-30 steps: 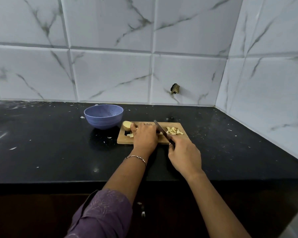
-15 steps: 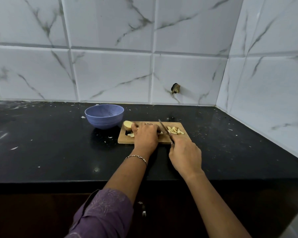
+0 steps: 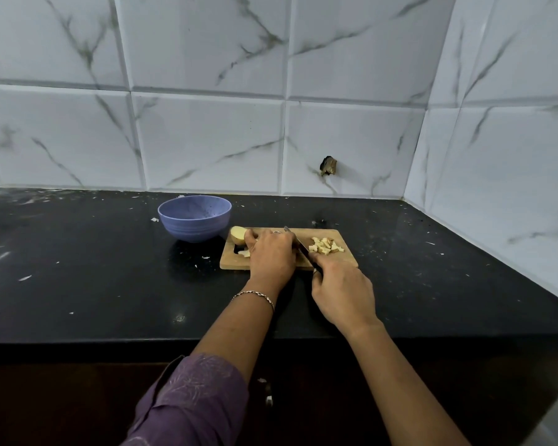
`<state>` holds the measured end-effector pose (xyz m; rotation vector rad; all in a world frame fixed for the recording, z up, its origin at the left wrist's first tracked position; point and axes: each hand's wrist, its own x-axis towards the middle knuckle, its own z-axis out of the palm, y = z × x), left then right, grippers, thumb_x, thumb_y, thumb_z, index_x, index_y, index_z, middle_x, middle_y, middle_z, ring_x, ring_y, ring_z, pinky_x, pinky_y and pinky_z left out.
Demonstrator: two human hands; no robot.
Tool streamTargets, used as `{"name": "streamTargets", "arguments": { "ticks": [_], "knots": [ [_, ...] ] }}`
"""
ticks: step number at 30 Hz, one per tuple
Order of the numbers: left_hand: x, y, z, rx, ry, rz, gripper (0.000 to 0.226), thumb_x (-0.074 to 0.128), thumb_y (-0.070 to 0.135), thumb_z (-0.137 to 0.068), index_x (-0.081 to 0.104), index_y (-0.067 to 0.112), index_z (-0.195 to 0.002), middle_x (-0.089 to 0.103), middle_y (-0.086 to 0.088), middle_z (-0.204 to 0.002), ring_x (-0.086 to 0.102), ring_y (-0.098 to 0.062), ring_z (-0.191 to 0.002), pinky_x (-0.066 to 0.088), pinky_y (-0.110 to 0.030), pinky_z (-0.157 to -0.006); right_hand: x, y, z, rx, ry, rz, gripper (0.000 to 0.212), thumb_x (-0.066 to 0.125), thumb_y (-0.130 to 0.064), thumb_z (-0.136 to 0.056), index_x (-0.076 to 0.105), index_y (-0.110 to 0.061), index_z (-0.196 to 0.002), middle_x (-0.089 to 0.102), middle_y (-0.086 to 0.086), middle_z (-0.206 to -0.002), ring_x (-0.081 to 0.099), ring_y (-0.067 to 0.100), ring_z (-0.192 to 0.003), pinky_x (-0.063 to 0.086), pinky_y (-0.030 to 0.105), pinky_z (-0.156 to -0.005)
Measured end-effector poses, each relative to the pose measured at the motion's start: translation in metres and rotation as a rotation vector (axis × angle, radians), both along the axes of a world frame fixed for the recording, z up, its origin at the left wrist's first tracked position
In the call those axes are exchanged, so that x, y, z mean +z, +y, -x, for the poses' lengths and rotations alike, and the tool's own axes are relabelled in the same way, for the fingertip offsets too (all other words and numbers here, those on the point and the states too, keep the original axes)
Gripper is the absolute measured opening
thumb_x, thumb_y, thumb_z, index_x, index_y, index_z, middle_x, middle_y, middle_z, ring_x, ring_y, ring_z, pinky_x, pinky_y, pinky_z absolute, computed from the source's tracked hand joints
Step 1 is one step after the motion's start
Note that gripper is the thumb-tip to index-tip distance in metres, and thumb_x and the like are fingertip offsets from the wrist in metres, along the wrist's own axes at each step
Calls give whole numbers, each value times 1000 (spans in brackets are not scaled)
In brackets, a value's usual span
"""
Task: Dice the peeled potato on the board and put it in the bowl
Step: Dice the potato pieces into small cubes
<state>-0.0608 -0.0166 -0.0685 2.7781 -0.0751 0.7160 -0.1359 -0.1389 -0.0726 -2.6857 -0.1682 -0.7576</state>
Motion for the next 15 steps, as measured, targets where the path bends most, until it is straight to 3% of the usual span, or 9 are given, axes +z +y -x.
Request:
{"name": "streamTargets", "arguments": {
  "ticks": [6,15],
  "knots": [
    [0,0,0,-4,-10,11,19,52,25,-97,68,26,-106,67,0,-102,53,-22,-112,19,-53,-111,-2,2,-1,-23,-10,45,25,54,-21,-95,62,-33,-115,68,-9,-93,65,14,-83,50,30,-68],
    [-3,0,-3,-2,-16,1,19,55,26,-95,68,29,-109,67,2,-103,53,-20,-113,18,-52,-110,-2,3,-2,-65,-22,57,28,54,-17,-94,63,-31,-117,70,-7,-94,66,17,-84,52,33,-68]
  ]
}}
